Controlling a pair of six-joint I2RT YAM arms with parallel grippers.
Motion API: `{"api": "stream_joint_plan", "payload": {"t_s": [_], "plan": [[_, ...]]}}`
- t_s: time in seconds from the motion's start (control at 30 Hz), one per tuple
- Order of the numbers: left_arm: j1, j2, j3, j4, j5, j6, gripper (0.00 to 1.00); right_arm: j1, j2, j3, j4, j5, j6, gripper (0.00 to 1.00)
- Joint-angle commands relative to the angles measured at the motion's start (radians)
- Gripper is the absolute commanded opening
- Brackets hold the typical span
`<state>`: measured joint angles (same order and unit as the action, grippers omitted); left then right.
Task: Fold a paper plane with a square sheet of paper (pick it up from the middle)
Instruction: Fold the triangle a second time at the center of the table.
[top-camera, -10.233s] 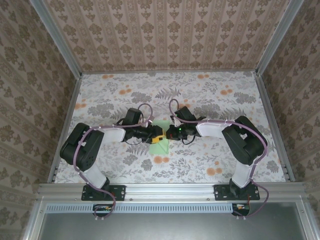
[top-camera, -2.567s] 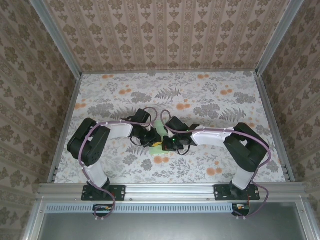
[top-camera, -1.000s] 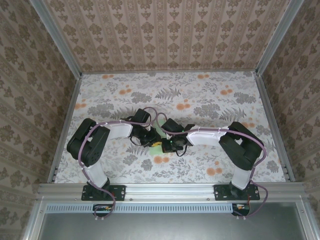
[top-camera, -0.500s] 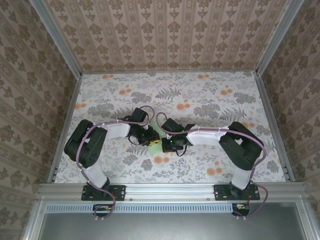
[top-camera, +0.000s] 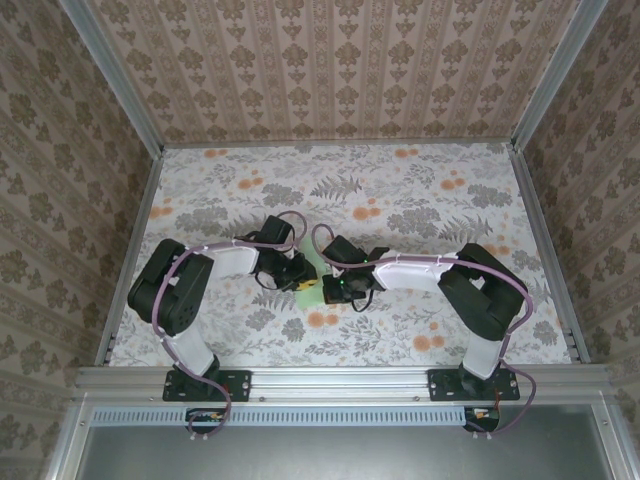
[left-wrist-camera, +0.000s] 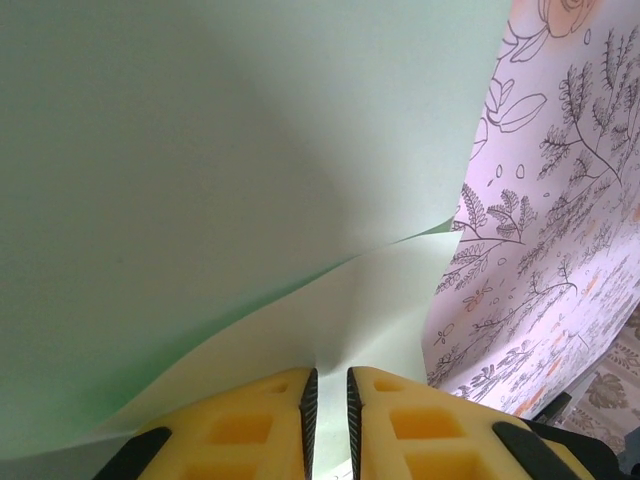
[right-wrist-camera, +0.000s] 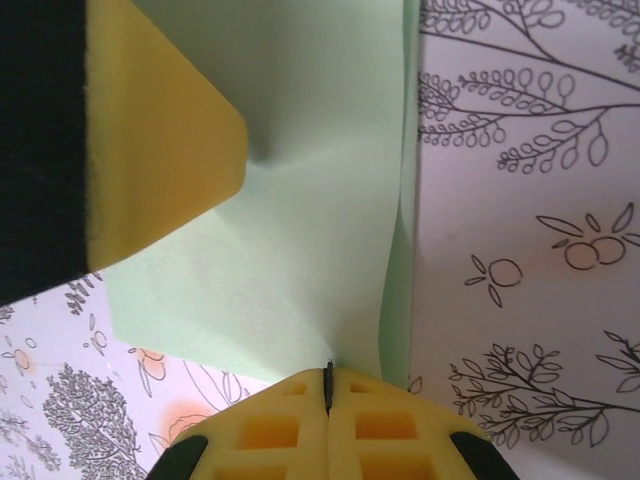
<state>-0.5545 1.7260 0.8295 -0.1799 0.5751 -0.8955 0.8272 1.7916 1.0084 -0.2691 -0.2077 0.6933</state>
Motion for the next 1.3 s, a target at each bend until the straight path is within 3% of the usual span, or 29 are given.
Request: {"api": "stream_joint_plan", "payload": {"t_s": [0.0,0.63,1.27], "plan": [[0.01,0.018,-0.021,-0.038,-0.048,0.024,0.19,-0.004,-0.006,0.043,-0.001,-0.019,-0.017,0.02],[0.013,0.018,-0.018,-0.048,-0.048,0.027,0.18,-0.031,0.075,0.09,-0.06,0.003,-0.063,0.01],[0.027,0.032,-0.027,-0.072,-0.061,0.046,0.17,-0.071,0.019,0.012,-0.096,-0.004,-0.092,0.01]]}}
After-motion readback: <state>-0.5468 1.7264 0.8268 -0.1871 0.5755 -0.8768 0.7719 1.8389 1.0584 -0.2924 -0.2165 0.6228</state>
